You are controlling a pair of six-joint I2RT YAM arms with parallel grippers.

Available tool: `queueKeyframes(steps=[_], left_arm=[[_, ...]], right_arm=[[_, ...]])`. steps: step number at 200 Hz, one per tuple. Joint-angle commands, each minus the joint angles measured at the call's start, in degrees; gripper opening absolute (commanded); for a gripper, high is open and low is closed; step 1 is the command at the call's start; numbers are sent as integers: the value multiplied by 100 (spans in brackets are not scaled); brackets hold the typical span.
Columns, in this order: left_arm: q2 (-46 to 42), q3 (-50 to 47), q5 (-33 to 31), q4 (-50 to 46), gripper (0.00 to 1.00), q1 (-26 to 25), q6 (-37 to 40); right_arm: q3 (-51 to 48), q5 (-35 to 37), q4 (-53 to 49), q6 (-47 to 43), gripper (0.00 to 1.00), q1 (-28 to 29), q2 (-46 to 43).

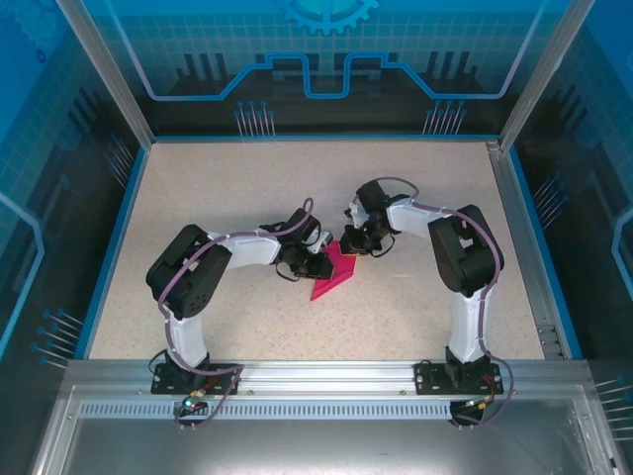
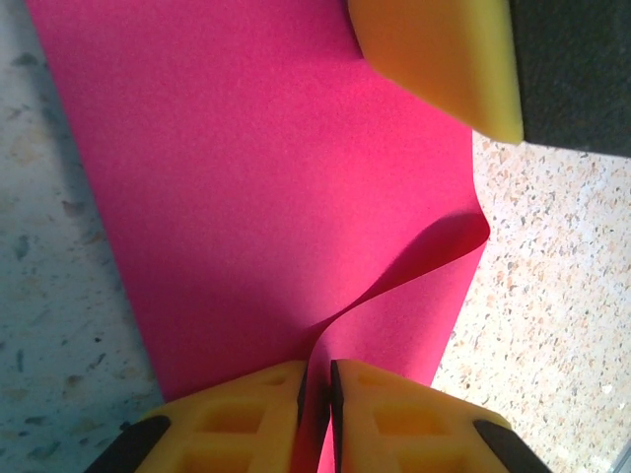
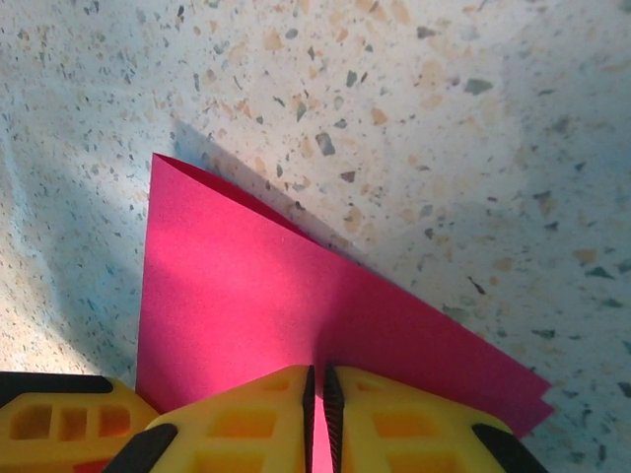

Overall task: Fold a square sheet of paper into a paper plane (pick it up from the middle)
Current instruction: Third fold the triangle at the center of the table.

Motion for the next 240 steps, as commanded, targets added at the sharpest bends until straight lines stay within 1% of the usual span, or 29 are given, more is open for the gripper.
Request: queueKeyframes(steps=[1, 28, 49, 90, 127, 178, 205, 240], left_arm=[[222, -3, -58, -36, 17, 17, 164], [218, 2, -10, -37, 17, 23, 144], [210, 10, 0, -45, 17, 19, 124], [182, -12, 8, -61, 17, 18, 122], [182, -24, 2, -57, 17, 16, 122], [157, -38, 17, -54, 16, 16, 128], [166, -38, 23, -36, 16, 18, 121], [157, -33, 18, -36, 16, 21, 123]], right_arm=[[-256, 191, -322, 135, 17, 75, -309], [-704, 67, 57, 409, 18, 15, -960], [-1162, -156, 388, 643, 16, 40, -1340], [-2051, -378, 1224, 1247, 11, 398, -1843], [-2234, -512, 1732, 1590, 10, 714, -1759], [-2116, -407, 1603, 1562, 10, 773, -1776], [-2016, -444, 1597, 1536, 10, 778, -1510], [-2133, -140, 1444, 1394, 10, 744, -1244]])
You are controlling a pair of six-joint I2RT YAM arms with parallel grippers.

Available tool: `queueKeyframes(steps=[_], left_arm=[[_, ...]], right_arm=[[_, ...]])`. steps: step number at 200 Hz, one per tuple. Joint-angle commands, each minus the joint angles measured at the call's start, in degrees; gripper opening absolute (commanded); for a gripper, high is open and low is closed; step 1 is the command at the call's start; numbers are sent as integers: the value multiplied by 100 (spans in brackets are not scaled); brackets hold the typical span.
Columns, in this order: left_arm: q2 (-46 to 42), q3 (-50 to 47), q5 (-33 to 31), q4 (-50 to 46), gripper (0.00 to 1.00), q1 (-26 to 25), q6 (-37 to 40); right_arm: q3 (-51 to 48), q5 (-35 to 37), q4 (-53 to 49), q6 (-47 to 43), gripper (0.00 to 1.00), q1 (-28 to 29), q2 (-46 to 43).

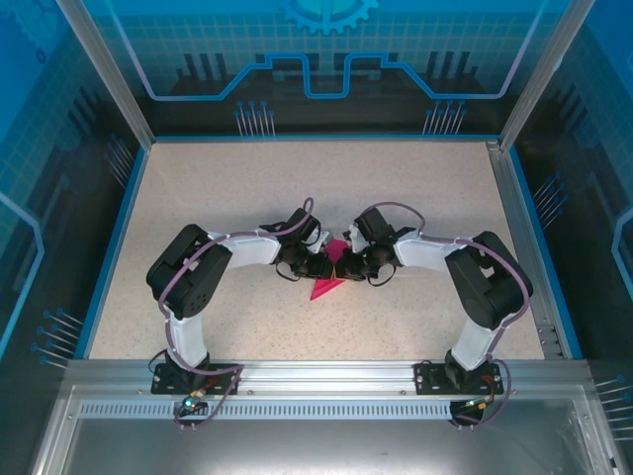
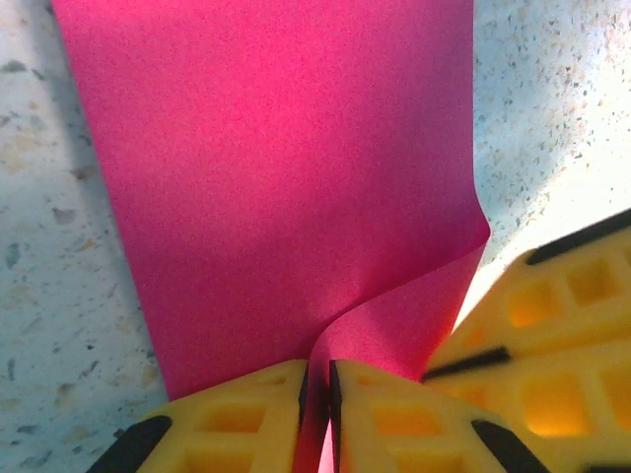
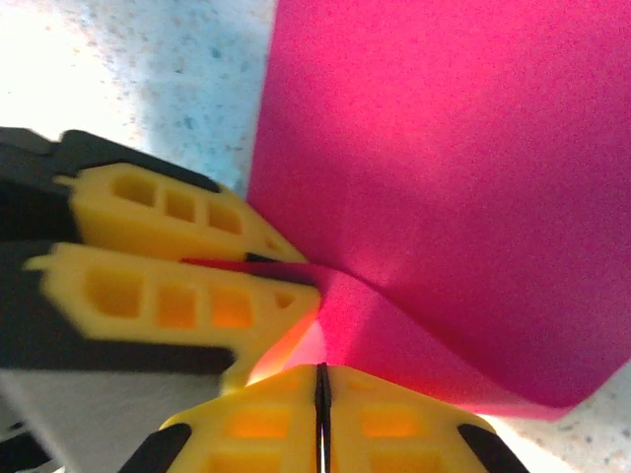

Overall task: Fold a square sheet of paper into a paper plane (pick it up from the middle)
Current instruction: Third fold the triangle at the center of the table.

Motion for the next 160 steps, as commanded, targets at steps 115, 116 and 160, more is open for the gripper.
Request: queueKeyframes(steps=[115, 116, 160], left_arm=[[-356, -3, 10, -309, 30, 72, 122], [-360, -3, 9, -306, 29, 73, 123], [-337, -11, 84, -194, 17, 93, 84]], right_arm=[[-110, 416, -369, -295, 9, -142, 412], [-106, 414, -374, -296, 9, -145, 408], [-38, 410, -436, -315, 9, -165, 400]])
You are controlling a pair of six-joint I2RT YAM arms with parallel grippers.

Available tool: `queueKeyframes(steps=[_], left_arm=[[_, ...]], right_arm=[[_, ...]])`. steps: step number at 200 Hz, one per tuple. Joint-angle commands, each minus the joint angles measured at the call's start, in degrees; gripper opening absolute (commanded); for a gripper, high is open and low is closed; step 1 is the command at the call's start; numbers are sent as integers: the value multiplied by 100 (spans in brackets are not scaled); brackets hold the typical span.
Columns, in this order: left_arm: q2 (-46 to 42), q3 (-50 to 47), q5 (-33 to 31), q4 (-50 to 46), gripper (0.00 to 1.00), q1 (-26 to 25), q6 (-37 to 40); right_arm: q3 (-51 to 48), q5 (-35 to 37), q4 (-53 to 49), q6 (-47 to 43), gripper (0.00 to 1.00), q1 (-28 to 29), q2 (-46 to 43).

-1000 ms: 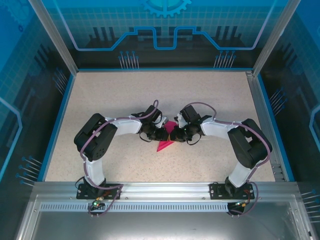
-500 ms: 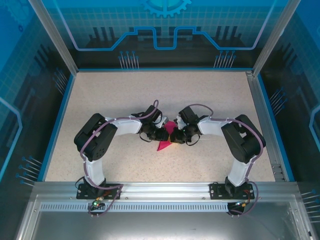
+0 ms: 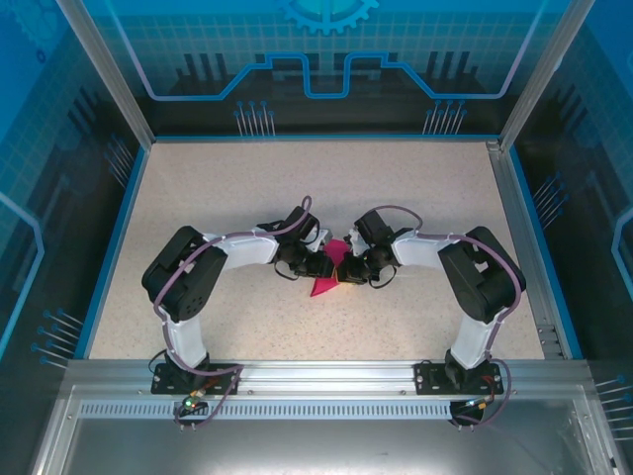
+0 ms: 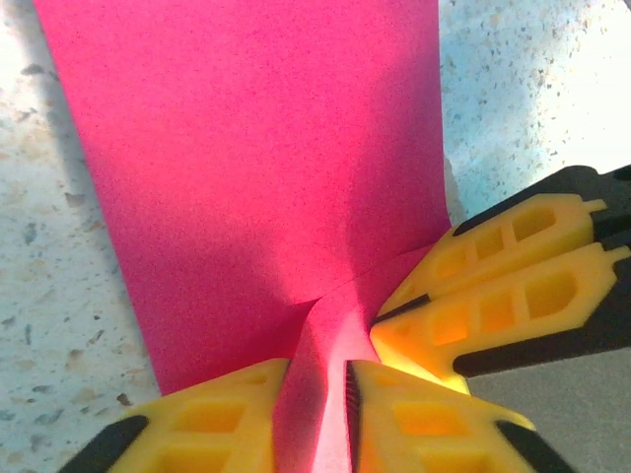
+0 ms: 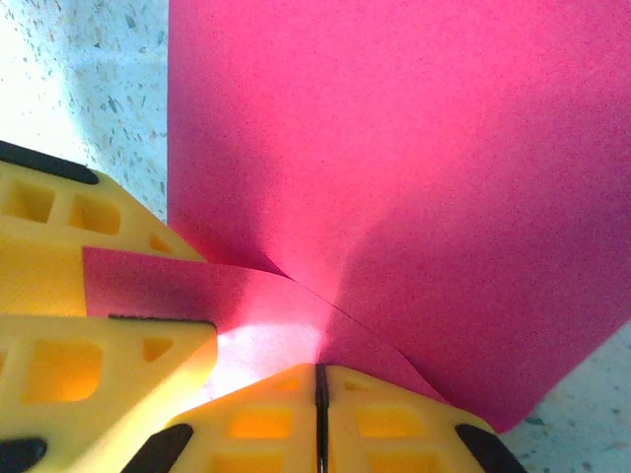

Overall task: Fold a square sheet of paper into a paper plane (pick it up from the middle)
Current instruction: Third fold the triangle at the center of the table.

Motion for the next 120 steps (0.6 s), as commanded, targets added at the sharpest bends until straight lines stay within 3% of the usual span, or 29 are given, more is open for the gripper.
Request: queueKeyframes(steps=[1, 38, 80, 120], left_arm=[[-154, -29, 79, -37, 17, 55, 78], [41, 33, -46, -57, 8, 63, 120], [268, -11, 7, -4, 6, 65, 137], [268, -47, -50, -39, 6, 69, 151]], right_arm=[[-33, 409, -366, -105, 9, -92, 164], [42, 202, -310, -84, 10, -101, -8], [53, -171, 55, 131, 12, -293, -446], [155, -116, 99, 124, 13, -363, -232]])
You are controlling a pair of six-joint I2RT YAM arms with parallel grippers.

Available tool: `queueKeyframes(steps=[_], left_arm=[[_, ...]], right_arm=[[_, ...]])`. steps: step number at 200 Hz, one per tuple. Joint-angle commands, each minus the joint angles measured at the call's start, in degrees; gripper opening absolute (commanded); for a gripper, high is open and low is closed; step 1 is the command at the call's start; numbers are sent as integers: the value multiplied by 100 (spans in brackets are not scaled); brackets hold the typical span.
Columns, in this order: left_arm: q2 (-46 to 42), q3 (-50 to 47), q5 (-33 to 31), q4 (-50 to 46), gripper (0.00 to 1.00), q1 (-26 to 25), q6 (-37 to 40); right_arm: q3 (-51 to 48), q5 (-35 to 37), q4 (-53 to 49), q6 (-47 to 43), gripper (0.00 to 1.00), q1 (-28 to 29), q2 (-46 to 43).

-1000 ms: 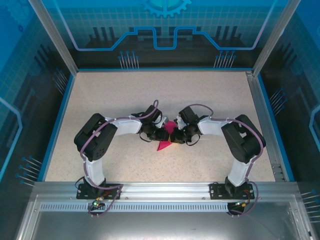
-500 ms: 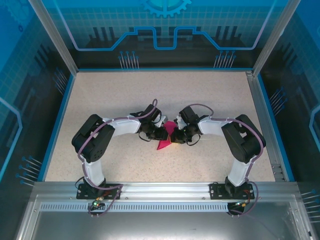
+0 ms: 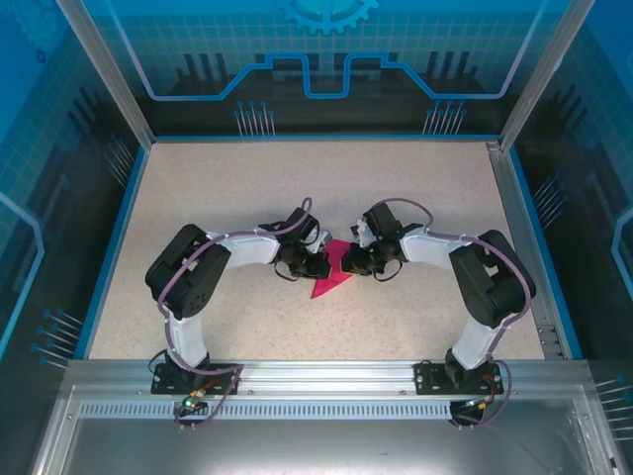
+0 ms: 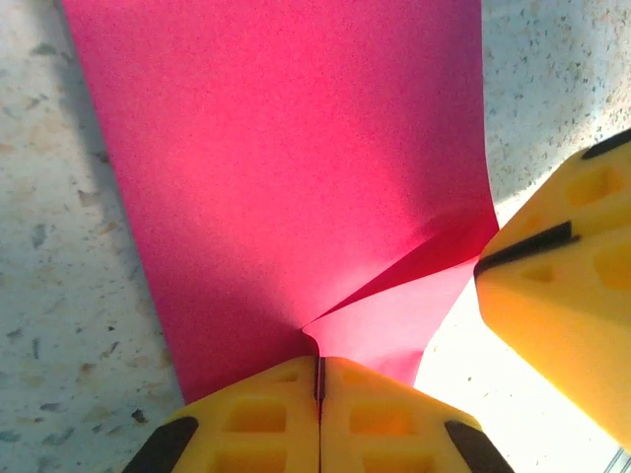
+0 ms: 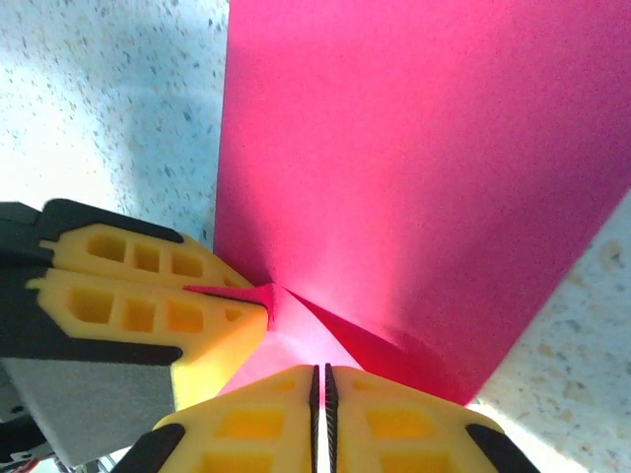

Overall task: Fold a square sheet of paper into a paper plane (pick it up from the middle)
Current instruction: Third fold the triangle at the center of the table.

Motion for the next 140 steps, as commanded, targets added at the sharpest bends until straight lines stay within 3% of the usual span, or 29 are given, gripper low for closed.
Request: queueKeyframes(steps=[1, 86, 140], left_arm=[[111, -51, -57, -67, 6, 39, 153], [168, -46, -183, -151, 5, 41, 118], [159, -39, -166, -186, 5, 37, 118]], right_arm=[[118, -82, 50, 56, 13, -51, 92], [-101, 718, -206, 7, 12, -43, 487], [-408, -63, 504, 52, 14, -191, 62]])
